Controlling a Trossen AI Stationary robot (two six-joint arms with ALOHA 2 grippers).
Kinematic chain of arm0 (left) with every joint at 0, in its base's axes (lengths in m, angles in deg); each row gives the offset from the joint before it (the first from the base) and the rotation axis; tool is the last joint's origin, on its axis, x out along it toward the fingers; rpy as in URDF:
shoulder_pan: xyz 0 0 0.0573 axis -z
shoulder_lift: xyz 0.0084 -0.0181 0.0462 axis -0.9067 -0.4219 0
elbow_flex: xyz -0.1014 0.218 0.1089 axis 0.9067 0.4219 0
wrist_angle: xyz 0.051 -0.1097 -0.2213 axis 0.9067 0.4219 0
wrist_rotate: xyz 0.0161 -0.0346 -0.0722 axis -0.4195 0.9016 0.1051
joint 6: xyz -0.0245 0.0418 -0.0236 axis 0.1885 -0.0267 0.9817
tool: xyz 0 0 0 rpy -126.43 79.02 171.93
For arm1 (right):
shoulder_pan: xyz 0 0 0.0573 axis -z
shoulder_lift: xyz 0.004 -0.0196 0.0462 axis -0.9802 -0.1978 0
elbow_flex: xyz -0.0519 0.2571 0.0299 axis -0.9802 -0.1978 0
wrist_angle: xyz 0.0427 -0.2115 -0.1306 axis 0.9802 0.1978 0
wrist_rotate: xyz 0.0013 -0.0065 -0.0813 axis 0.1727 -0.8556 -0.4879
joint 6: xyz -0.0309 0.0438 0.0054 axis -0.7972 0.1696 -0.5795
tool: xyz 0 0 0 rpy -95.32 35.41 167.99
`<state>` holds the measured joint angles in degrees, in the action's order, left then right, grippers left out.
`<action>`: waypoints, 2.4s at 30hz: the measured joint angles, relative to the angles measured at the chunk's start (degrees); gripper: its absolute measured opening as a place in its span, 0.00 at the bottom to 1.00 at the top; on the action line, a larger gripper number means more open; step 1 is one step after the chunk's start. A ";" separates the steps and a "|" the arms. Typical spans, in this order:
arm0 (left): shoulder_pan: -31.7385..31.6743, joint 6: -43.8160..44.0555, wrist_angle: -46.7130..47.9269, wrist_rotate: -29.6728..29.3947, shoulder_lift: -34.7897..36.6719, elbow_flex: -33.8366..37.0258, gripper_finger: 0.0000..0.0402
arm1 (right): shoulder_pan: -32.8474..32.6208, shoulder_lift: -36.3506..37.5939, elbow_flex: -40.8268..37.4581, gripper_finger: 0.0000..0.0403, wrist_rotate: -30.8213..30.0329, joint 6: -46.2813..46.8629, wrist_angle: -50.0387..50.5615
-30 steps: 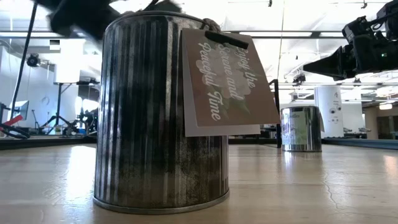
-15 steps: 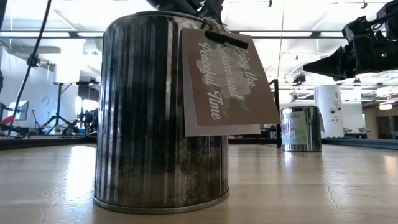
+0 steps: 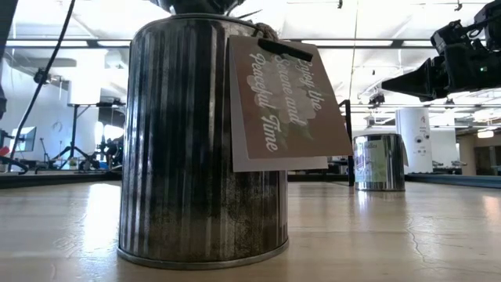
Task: Pick & Place candle stick holders
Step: Put the jar candle on the shelf aligned with the other jar candle
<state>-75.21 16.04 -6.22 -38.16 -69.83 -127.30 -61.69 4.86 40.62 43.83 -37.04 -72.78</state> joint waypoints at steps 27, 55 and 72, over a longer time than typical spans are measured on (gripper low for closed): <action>-4.85 2.39 -4.75 -2.03 -2.74 -0.13 0.92 | -0.02 0.00 0.01 0.06 0.02 -0.01 0.00; -4.59 -5.90 -5.04 -3.87 -2.77 -3.25 0.99 | -0.02 0.00 0.00 0.06 0.01 0.00 0.00; -0.73 -22.76 -3.31 -9.68 -2.15 -18.81 0.99 | -0.01 0.00 0.01 0.06 0.02 0.00 0.00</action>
<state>-75.94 -6.72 -9.52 -47.84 -71.98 -146.11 -61.70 4.86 40.63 43.85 -37.04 -72.78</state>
